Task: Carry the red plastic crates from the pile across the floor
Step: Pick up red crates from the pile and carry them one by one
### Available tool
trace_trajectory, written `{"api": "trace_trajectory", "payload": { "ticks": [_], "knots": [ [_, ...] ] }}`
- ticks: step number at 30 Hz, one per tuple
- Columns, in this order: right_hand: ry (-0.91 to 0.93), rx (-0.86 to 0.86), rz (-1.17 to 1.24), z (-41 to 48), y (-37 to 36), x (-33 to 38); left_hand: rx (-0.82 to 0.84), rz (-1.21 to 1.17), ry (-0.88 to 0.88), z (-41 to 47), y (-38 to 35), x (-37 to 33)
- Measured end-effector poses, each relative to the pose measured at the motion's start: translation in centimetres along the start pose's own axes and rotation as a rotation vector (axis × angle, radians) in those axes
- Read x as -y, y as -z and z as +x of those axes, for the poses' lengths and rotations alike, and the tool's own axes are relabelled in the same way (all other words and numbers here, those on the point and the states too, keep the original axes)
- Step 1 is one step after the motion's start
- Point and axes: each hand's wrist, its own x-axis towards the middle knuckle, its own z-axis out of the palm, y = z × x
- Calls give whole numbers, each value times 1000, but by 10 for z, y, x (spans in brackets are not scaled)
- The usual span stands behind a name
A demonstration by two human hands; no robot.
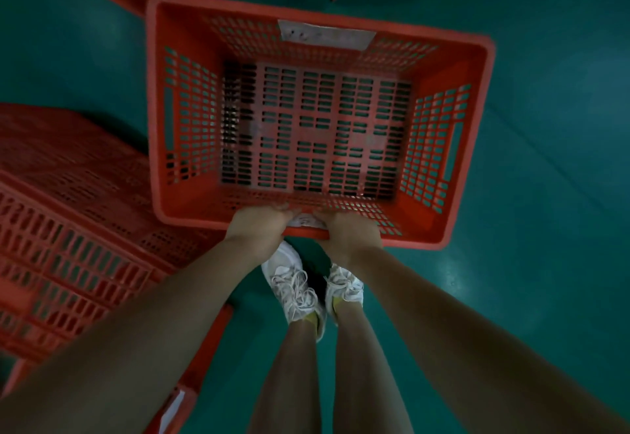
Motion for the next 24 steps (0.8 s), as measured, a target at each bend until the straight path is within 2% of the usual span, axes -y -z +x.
{"api": "trace_trajectory", "payload": {
  "ticks": [8, 14, 19, 24],
  "knots": [
    [41, -79, -68, -35, 44, -12, 9, 6, -53, -21, 49, -34],
    [40, -57, -159, -70, 84, -24, 43, 34, -86, -37, 88, -62],
    [4, 7, -75, -116, 109, -40, 111, 126, -172, -51, 133, -101],
    [-89, 32, 110, -198, 123, -57, 263, 224, -314, -84, 176, -161]
  ]
}}
